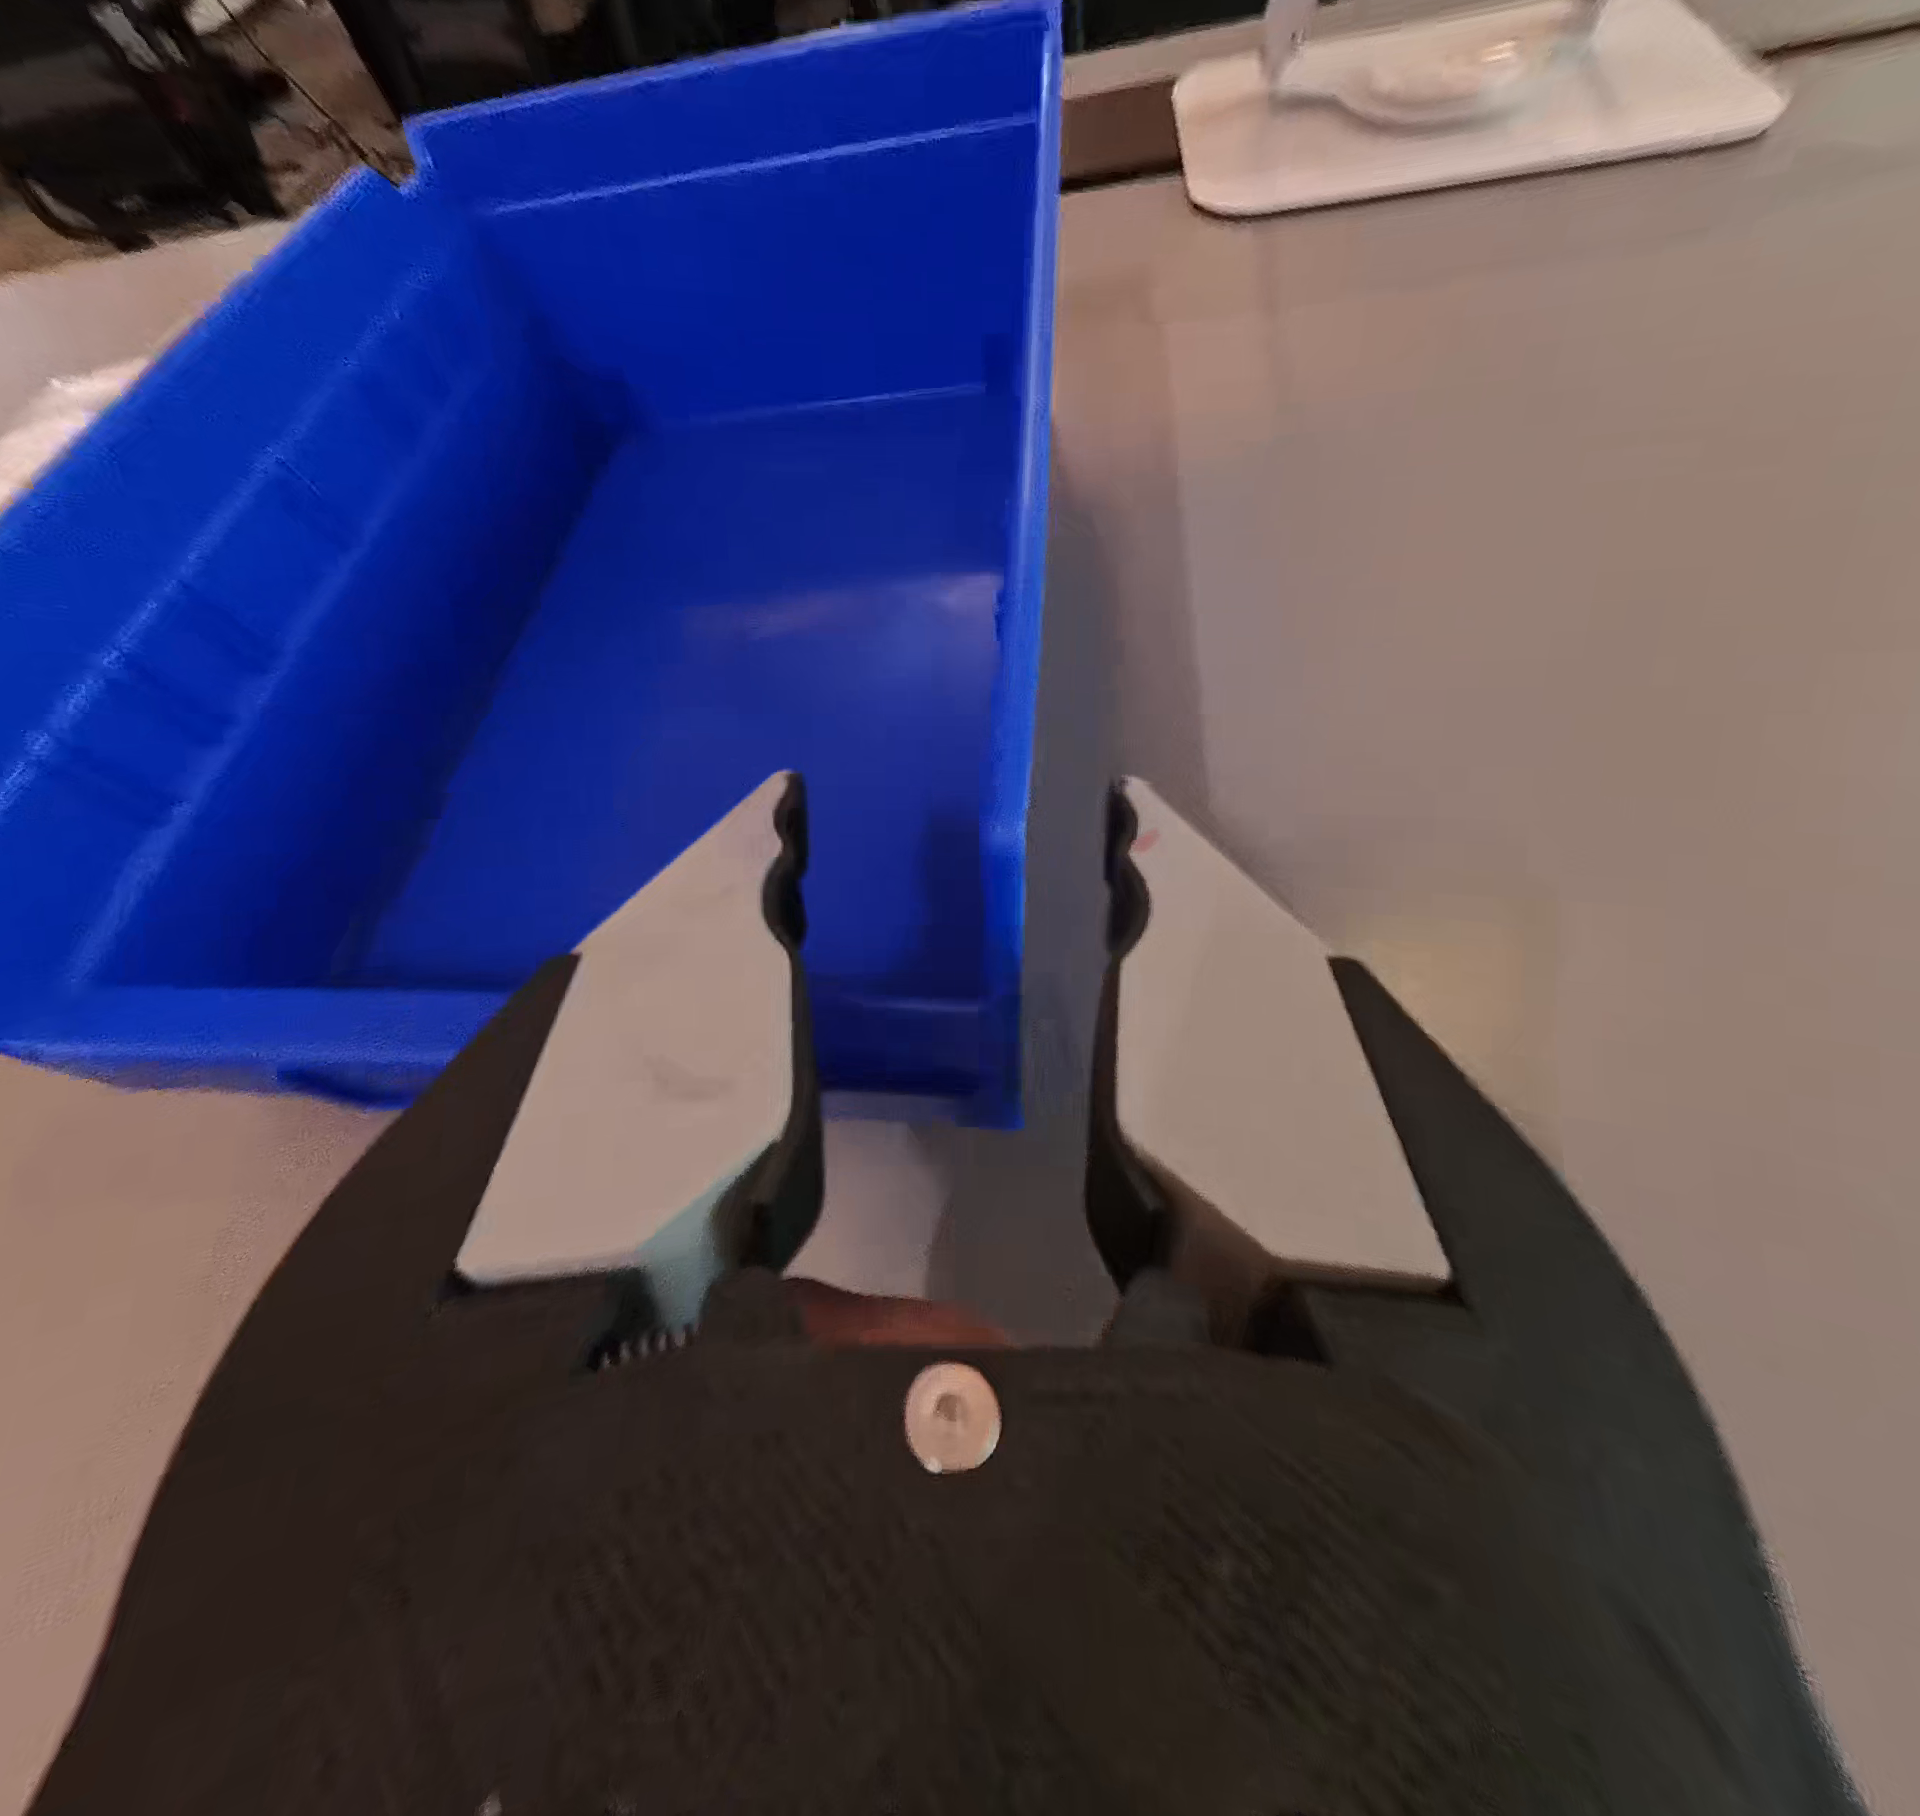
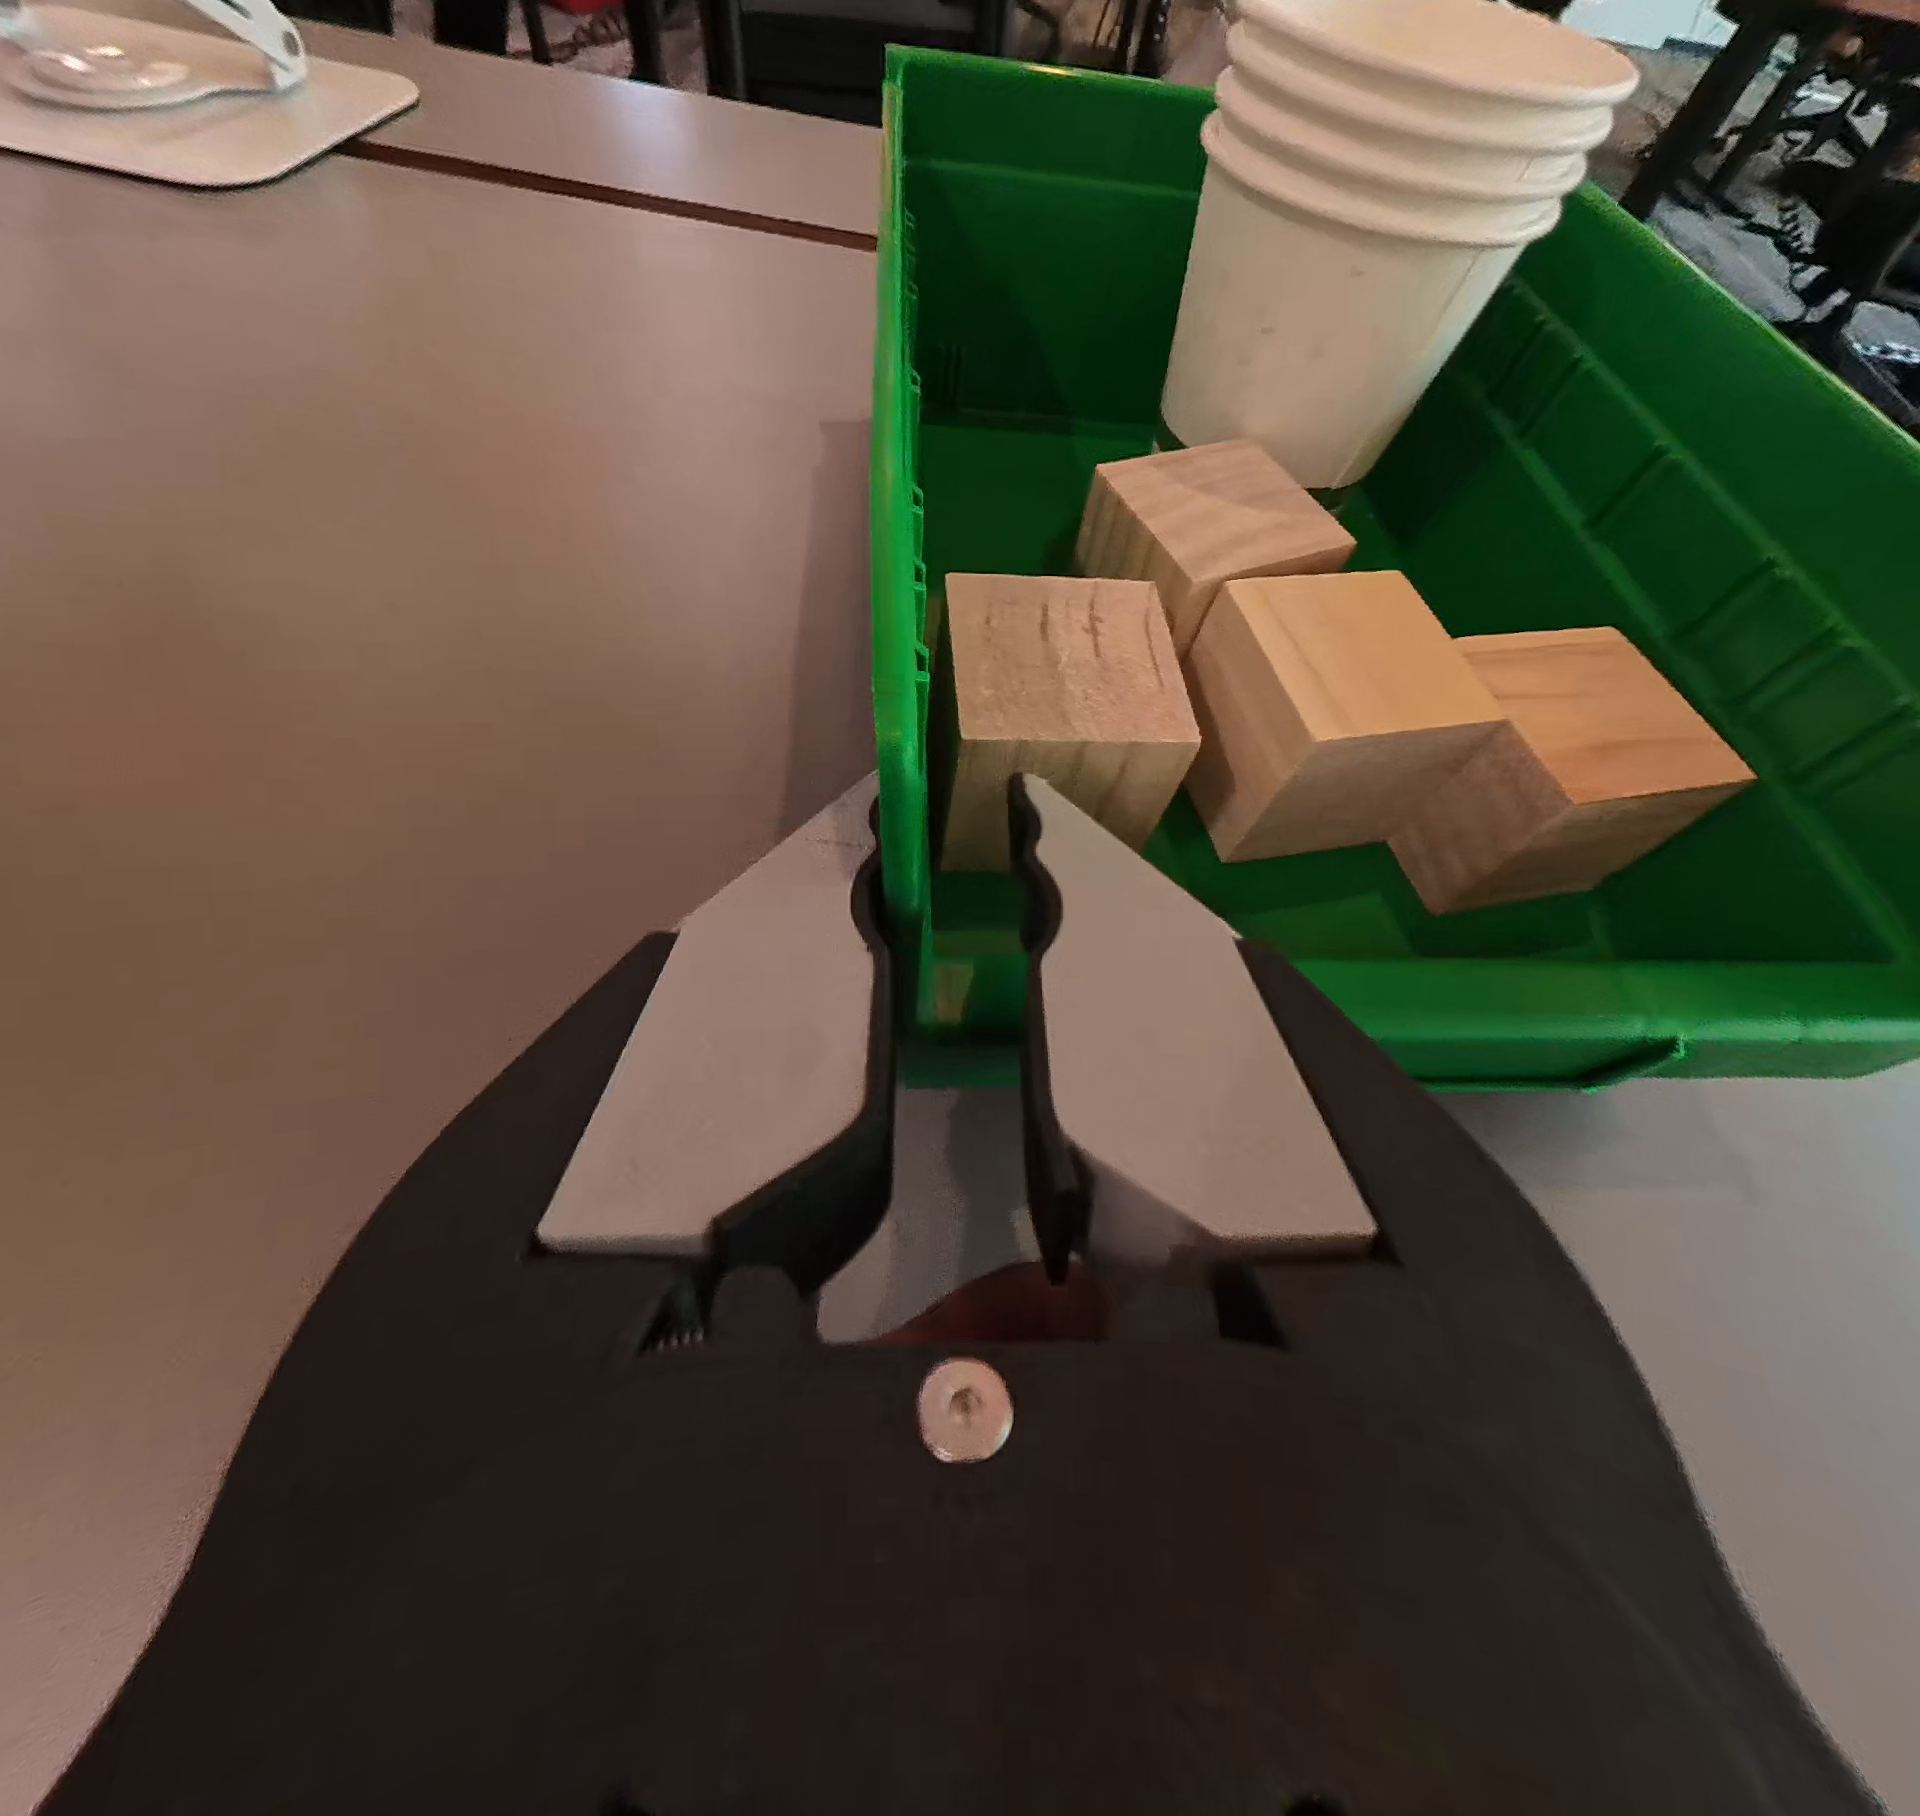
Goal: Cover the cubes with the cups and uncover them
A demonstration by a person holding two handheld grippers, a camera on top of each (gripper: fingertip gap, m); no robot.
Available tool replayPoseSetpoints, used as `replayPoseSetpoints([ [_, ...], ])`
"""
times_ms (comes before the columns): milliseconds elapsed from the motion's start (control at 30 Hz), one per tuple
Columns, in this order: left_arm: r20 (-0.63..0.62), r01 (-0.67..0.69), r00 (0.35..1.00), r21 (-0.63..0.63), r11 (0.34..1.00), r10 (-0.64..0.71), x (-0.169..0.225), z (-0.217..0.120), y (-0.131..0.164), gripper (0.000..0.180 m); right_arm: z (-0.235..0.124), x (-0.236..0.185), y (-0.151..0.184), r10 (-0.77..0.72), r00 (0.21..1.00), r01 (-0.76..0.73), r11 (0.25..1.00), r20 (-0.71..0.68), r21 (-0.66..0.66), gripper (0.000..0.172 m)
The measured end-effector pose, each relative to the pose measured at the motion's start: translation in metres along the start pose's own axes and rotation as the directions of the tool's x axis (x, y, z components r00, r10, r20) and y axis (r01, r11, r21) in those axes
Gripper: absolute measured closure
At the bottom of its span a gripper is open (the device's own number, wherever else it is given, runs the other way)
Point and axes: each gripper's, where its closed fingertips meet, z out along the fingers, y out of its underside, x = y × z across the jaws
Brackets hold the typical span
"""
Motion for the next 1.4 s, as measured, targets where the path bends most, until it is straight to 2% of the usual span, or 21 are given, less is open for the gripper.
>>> replayPoseSetpoints([
  [33,0.025,-0.07,0.997,0.015,0.997,0.07,-0.002,0.003,-0.002,0.153,0.0,-0.002,0.0,0.002,1.0,-0.002,1.0,0.02,0.001,0.161],
  [67,-0.02,-0.112,0.994,0.023,0.994,0.112,0.006,0.004,-0.004,0.173,-0.001,-0.007,0.0,-0.005,0.999,0.005,1.0,0.045,0.003,0.17],
  [267,-0.036,-0.084,0.996,0.027,0.996,0.085,0.009,0.005,-0.011,0.178,0.0,-0.018,-0.002,-0.049,0.998,0.049,0.999,0.049,0.0,0.17],
  [333,-0.028,-0.079,0.996,0.052,0.995,0.081,0.01,-0.002,-0.015,0.178,0.0,-0.036,-0.004,0.016,0.996,-0.014,1.0,0.087,-0.02,0.166],
  [400,-0.017,-0.084,0.996,0.074,0.994,0.085,0.009,-0.012,-0.02,0.177,0.001,-0.066,-0.01,0.0,0.991,0.004,1.0,0.133,-0.03,0.162],
  [567,-0.004,-0.06,0.998,0.162,0.985,0.062,0.0,-0.053,-0.04,0.176,0.006,-0.166,-0.025,-0.058,0.978,0.067,0.997,0.199,-0.04,0.156],
  [767,0.046,-0.097,0.995,0.254,0.962,0.088,-0.017,-0.115,-0.051,0.176,0.019,-0.299,-0.052,0.023,0.954,-0.027,1.0,0.3,0.009,0.156],
  [967,0.113,-0.145,0.986,0.26,0.955,0.119,-0.04,-0.163,-0.037,0.175,0.032,-0.463,-0.079,-0.009,0.92,0.003,1.0,0.391,0.015,0.15],
  [1033,0.144,-0.155,0.982,0.245,0.957,0.122,-0.047,-0.172,-0.028,0.175,0.031,-0.526,-0.086,-0.078,0.897,0.07,0.997,0.436,0.034,0.15],
  [1067,0.155,-0.152,0.981,0.24,0.959,0.116,-0.05,-0.175,-0.024,0.175,0.027,-0.557,-0.087,-0.117,0.877,0.107,0.993,0.467,0.047,0.151],
  [1133,0.171,-0.138,0.98,0.235,0.962,0.099,-0.058,-0.18,-0.016,0.175,0.013,-0.608,-0.09,-0.18,0.84,0.175,0.983,0.512,0.06,0.135],
  [1200,0.191,-0.127,0.978,0.23,0.965,0.083,-0.069,-0.185,-0.008,0.174,-0.012,-0.633,-0.104,-0.277,0.81,0.239,0.961,0.517,0.14,0.13],
  [1267,0.222,-0.13,0.972,0.217,0.967,0.081,-0.08,-0.189,0.002,0.175,-0.043,-0.64,-0.118,-0.359,0.766,0.263,0.932,0.533,0.25,0.118],
  [1300,0.24,-0.133,0.967,0.21,0.969,0.081,-0.085,-0.191,0.007,0.174,-0.059,-0.638,-0.119,-0.377,0.736,0.264,0.924,0.562,0.275,0.117],
  [1400,0.267,-0.128,0.961,0.204,0.97,0.071,-0.094,-0.199,0.02,0.175,-0.098,-0.603,-0.113,-0.363,0.637,0.206,0.93,0.68,0.303,0.109],
])
